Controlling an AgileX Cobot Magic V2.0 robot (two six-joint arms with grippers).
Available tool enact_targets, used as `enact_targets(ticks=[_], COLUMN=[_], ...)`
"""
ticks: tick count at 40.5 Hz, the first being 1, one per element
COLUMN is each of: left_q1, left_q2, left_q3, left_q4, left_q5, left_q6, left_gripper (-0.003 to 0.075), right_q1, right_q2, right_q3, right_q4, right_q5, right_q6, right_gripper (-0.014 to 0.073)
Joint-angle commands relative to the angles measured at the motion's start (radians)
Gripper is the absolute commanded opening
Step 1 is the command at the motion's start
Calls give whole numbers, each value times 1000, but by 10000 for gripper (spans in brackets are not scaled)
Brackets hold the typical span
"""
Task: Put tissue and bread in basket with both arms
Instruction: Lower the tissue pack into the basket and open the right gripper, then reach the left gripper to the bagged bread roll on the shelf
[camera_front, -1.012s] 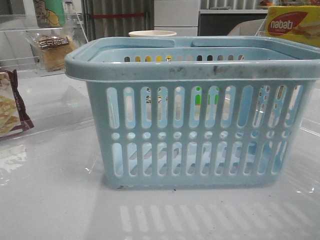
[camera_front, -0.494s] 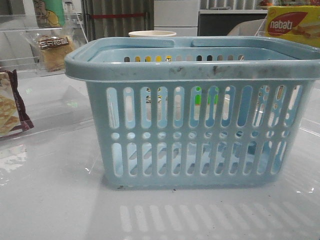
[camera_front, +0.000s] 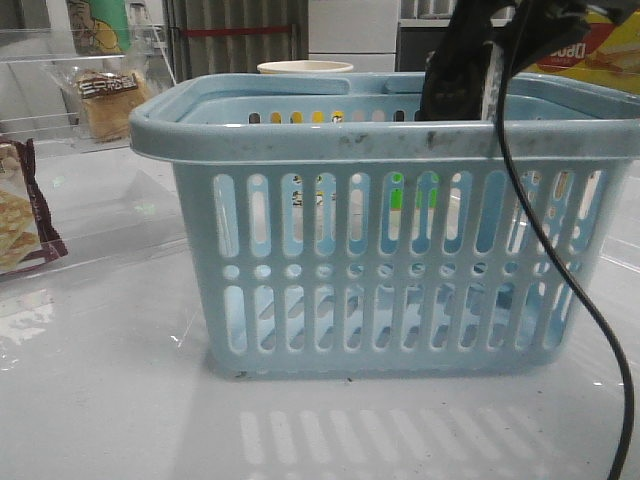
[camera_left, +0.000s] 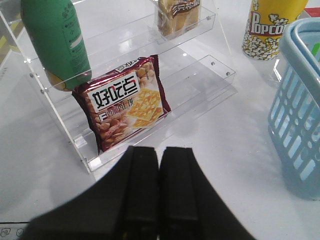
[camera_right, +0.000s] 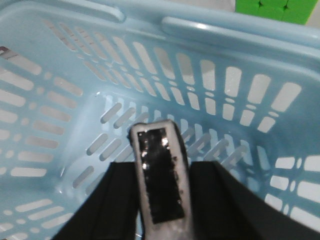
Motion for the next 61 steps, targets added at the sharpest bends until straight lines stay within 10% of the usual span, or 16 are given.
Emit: enact_targets(ticks=[1, 34, 49, 61], left_q1=[-2, -2, -150, -155], left_q2=[10, 10, 250, 630], left_q3=[-30, -30, -106, -313], left_q4=[-8, -8, -8, 54], left_q5=[-80, -178, -220, -255], left_q6=[-2, -2, -2, -2], left_gripper=[91, 101, 599, 623], right_q1=[1, 1, 1, 1], right_q2=[-36, -755, -909, -909], right_q3=[-28, 358, 427, 427], right_q4=[25, -211, -211, -211], right_q5=[-67, 4, 28, 30], right_q6=[-14, -96, -94, -94], right_gripper=[584, 568, 568, 568])
